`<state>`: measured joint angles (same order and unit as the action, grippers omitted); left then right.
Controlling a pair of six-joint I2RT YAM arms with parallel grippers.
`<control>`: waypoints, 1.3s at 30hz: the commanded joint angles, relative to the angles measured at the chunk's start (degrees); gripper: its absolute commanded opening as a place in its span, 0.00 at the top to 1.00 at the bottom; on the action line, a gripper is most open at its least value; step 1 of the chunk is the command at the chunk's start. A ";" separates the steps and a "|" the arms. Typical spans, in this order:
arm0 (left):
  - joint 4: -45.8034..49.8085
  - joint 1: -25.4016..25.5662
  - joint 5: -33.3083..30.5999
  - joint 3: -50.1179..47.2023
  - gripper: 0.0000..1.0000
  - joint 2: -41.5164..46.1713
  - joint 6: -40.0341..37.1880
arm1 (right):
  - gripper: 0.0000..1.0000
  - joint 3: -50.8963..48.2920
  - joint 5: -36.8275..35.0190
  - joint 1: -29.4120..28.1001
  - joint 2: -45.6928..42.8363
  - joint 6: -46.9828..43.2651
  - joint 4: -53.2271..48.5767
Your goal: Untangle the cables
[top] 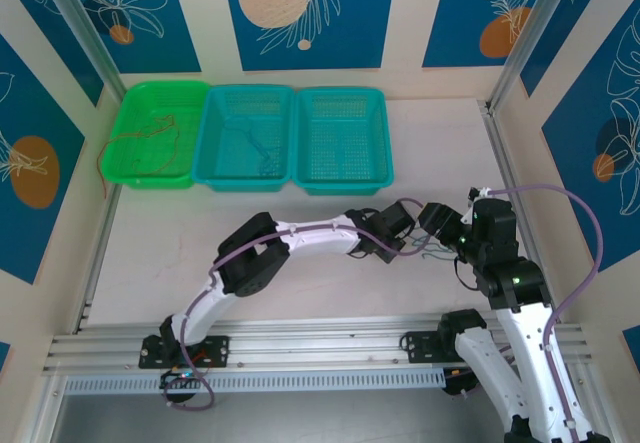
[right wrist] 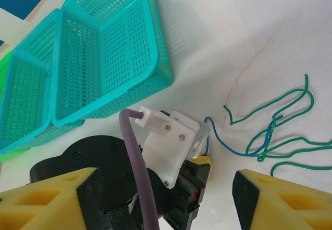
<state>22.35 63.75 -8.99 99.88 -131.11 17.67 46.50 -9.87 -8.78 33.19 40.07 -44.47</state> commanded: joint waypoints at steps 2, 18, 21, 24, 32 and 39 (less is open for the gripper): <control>0.06 -0.77 1.91 -4.60 1.00 5.73 0.73 | 0.31 2.67 1.68 -0.11 0.00 0.66 -1.23; -6.46 -10.85 -0.19 -17.75 1.00 33.69 1.89 | 0.32 1.92 29.87 -0.50 -0.08 -2.35 13.46; -6.10 -17.51 0.71 -18.36 1.00 36.81 1.58 | 0.31 0.90 33.44 -1.17 -0.06 -1.19 18.08; -5.59 -26.06 2.13 -18.05 1.00 37.08 1.66 | 0.31 0.28 32.84 -2.11 0.36 -0.72 19.51; -3.40 -46.40 4.33 -12.20 1.00 25.33 6.15 | 0.30 0.87 31.22 -3.13 2.62 -1.05 16.91; 2.59 -50.48 4.87 -2.03 0.73 18.16 5.71 | 0.30 0.30 21.26 -3.17 3.01 0.02 9.99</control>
<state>21.71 12.88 -6.17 93.12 -113.86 23.44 47.44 16.95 -11.66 35.97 39.22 -29.67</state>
